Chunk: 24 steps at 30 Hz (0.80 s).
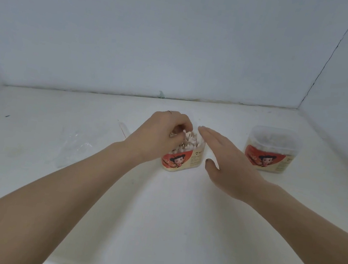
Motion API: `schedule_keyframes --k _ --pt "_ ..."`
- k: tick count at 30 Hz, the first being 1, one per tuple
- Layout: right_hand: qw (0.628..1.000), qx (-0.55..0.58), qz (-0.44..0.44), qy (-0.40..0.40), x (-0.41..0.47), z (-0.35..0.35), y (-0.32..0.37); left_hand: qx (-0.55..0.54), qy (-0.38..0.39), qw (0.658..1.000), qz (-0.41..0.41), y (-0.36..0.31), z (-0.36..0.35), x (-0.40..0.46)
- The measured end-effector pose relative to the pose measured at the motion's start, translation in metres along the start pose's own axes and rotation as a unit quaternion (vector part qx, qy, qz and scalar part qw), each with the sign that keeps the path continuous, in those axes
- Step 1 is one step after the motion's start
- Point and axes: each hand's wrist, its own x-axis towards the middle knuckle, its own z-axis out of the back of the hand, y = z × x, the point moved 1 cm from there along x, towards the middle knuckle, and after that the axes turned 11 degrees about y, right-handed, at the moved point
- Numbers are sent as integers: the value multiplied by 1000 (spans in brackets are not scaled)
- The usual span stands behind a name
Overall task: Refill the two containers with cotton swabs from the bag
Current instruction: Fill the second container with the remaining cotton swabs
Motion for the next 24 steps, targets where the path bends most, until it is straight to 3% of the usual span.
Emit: schedule_keyframes --k 5,12,18,24 --pt "999 -32 20 22 -4 -6 -2 2 -8 1000 -13 -2 0 1" --pt "1000 -28 12 2 -4 -4 1 36 46 998 -5 -1 -12 4" --pt "1000 5 -7 -1 -7 -7 -2 26 5 999 18 -1 -8 -2" --pt "1000 11 9 17 -8 -12 -6 85 72 993 -42 -2 -21 -15"
